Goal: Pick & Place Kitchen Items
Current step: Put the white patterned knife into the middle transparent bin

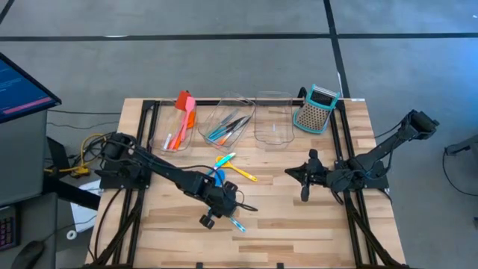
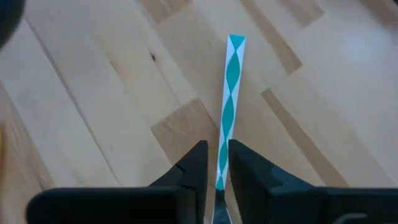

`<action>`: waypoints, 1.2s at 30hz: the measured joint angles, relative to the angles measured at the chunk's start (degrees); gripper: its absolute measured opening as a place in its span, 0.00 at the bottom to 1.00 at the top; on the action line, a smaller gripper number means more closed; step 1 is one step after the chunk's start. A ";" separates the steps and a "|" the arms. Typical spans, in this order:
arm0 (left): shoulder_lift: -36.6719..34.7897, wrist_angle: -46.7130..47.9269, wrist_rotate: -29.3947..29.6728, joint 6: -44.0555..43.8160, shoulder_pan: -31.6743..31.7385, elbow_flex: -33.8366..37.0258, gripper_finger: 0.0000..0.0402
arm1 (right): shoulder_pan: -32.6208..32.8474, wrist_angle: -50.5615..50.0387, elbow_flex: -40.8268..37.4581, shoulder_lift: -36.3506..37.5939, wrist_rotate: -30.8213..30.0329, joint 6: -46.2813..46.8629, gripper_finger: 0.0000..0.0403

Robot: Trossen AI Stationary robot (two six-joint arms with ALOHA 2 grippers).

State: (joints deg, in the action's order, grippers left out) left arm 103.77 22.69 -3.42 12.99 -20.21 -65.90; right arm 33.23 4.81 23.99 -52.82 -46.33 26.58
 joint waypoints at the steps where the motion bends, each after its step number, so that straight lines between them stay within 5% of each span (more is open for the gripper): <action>1: -0.02 -0.23 0.00 -0.17 0.00 0.47 0.16 | 0.00 -0.08 0.00 0.00 0.10 -0.01 0.00; 19: -0.04 -7.36 -1.46 -2.21 0.20 7.99 0.46 | 0.00 -0.10 0.00 0.00 0.11 -0.01 0.00; 36: -0.15 -15.91 -1.46 -7.91 2.67 14.35 0.43 | -0.01 -0.08 0.00 0.00 0.04 0.89 0.00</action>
State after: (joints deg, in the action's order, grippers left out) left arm 103.61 6.78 -4.89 5.08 -17.54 -51.54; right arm 33.23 4.73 23.99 -52.82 -46.28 27.46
